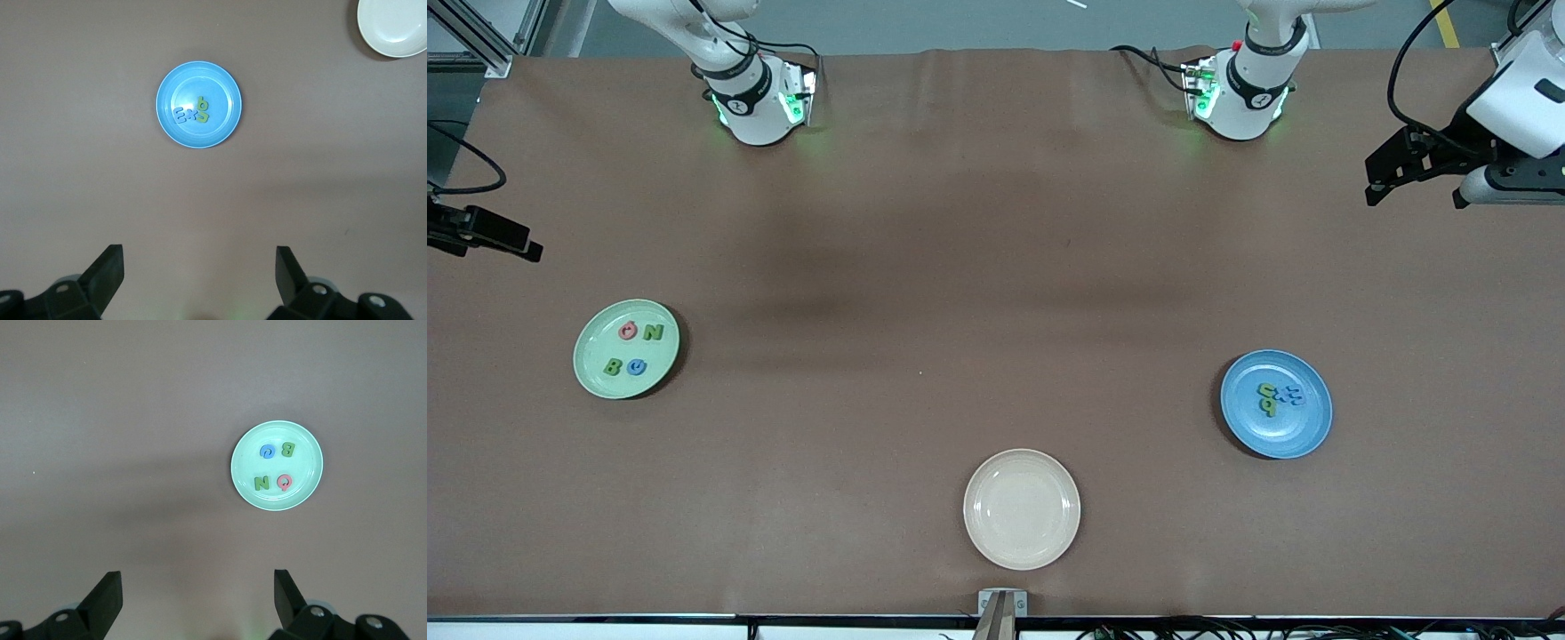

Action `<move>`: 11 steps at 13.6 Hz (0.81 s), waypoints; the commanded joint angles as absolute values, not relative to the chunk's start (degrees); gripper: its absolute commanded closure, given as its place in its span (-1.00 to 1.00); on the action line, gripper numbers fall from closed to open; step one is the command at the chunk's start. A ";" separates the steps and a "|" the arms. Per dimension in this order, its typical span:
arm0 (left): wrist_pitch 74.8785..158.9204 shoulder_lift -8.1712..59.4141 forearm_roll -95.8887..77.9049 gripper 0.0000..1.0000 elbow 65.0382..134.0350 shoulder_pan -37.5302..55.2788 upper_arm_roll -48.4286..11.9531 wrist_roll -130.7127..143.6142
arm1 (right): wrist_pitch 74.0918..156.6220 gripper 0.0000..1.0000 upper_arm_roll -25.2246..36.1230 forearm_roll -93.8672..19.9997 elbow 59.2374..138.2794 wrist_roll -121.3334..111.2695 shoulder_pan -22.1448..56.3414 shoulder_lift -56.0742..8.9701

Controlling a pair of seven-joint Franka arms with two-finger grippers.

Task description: Sort upper and lower case letters into plates

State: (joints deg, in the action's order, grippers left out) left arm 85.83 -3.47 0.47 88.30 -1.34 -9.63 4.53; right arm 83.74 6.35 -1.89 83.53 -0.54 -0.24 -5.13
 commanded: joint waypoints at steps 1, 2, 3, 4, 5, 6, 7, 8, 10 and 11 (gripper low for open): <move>86.57 -4.22 -0.70 -1.00 89.30 -1.85 -9.76 4.22 | 83.58 -1.00 7.37 0.87 83.76 -0.09 2.10 -3.69; 86.49 -4.22 -0.70 -1.00 89.30 -1.85 -9.76 4.22 | 83.76 -1.00 8.17 0.97 84.37 -0.17 2.72 -2.39; 86.48 -4.22 -0.70 -1.00 89.21 -1.85 -9.76 4.13 | 83.85 -1.00 8.17 0.88 85.77 -0.09 2.72 -1.50; 86.48 -4.22 -0.70 -1.00 89.03 -1.85 -9.76 4.04 | 84.80 -1.00 8.09 0.88 87.43 -0.09 2.72 -0.19; 86.57 -4.22 -0.70 -1.00 89.03 -1.85 -9.76 3.78 | 86.12 -1.00 8.09 0.88 89.10 -0.09 2.72 1.04; 86.66 -4.22 -0.70 -1.00 89.03 -1.93 -9.76 3.61 | 86.48 -1.00 8.09 0.88 89.47 -0.09 2.72 1.40; 86.57 -4.22 -0.70 -1.00 89.03 -1.85 -9.76 3.60 | 86.57 -1.00 8.09 0.88 89.30 -0.09 2.64 1.41; 86.57 -4.22 -0.70 -1.00 89.12 -1.93 -9.76 3.60 | 86.57 -1.00 8.09 0.88 89.30 -0.09 2.46 1.41; 86.48 -3.96 -0.70 -1.00 89.03 -1.85 -9.76 3.52 | 86.57 -1.00 8.09 0.79 88.86 -0.17 2.46 1.41; 86.40 -3.61 -0.70 -1.00 88.77 -1.93 -9.67 3.60 | 86.40 -1.00 8.00 0.79 88.34 -0.09 2.55 1.49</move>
